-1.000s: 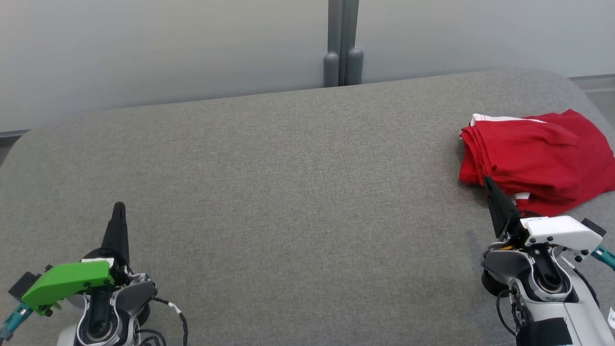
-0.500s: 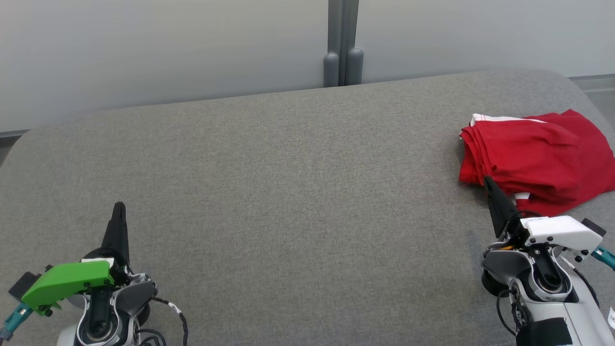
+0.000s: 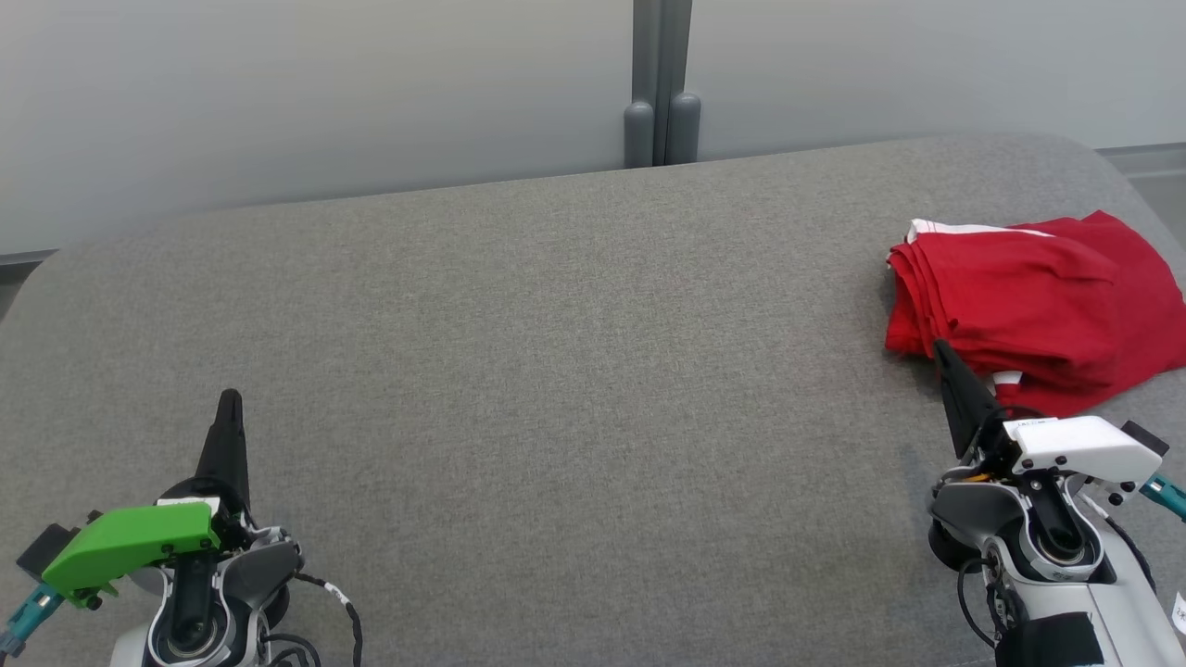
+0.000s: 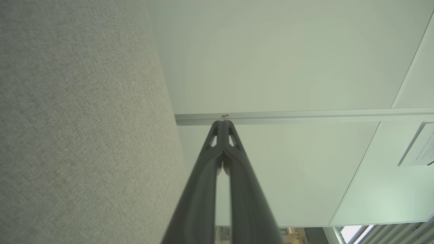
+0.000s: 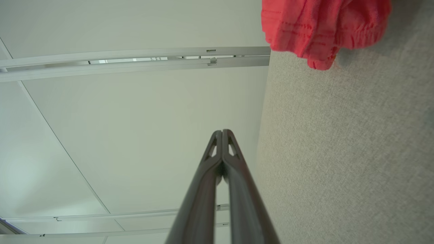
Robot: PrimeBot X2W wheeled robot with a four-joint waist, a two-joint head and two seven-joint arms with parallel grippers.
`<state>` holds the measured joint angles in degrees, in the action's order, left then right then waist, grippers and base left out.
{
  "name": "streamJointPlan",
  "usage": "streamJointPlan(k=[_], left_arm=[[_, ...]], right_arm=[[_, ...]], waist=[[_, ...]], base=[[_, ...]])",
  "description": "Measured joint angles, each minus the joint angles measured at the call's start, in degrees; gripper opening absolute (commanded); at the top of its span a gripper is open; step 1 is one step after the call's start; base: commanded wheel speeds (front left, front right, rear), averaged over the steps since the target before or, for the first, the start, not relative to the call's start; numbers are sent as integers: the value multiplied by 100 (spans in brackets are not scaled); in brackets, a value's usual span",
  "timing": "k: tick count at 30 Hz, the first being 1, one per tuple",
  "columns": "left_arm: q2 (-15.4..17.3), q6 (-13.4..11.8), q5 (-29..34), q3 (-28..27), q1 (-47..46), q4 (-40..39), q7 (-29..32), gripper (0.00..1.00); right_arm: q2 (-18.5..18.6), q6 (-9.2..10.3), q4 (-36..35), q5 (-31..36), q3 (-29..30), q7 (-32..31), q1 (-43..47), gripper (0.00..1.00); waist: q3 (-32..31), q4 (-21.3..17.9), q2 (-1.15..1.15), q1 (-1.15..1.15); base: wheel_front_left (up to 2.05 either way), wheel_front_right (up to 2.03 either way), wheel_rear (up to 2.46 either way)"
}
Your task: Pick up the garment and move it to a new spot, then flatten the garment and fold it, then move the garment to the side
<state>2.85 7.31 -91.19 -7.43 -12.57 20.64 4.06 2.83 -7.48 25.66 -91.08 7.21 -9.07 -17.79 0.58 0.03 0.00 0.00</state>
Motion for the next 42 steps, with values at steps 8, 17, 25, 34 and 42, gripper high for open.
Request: streamJointPlan(k=[8,17,25,34,42], left_arm=[[0,0,0,0,0,0,0,0],[0,0,0,0,-1,0,0,0],[0,0,0,0,-1,0,0,0],[0,0,0,0,-1,0,0,0],[0,0,0,0,-1,0,0,0]], right_arm=[[-1,0,1,1,1,0,-1,0],[-2,0,2,1,3,0,-1,0],[-2,0,1,1,4,0,-1,0],[-3,0,2,1,7,0,-1,0],[-3,0,1,1,7,-1,-1,0]], waist=[[0,0,0,0],[0,0,0,0],[0,0,0,0],[0,0,0,0],[0,0,0,0]], base=[[0,0,0],[0,0,0],[0,0,0],[0,0,0],[0,0,0]])
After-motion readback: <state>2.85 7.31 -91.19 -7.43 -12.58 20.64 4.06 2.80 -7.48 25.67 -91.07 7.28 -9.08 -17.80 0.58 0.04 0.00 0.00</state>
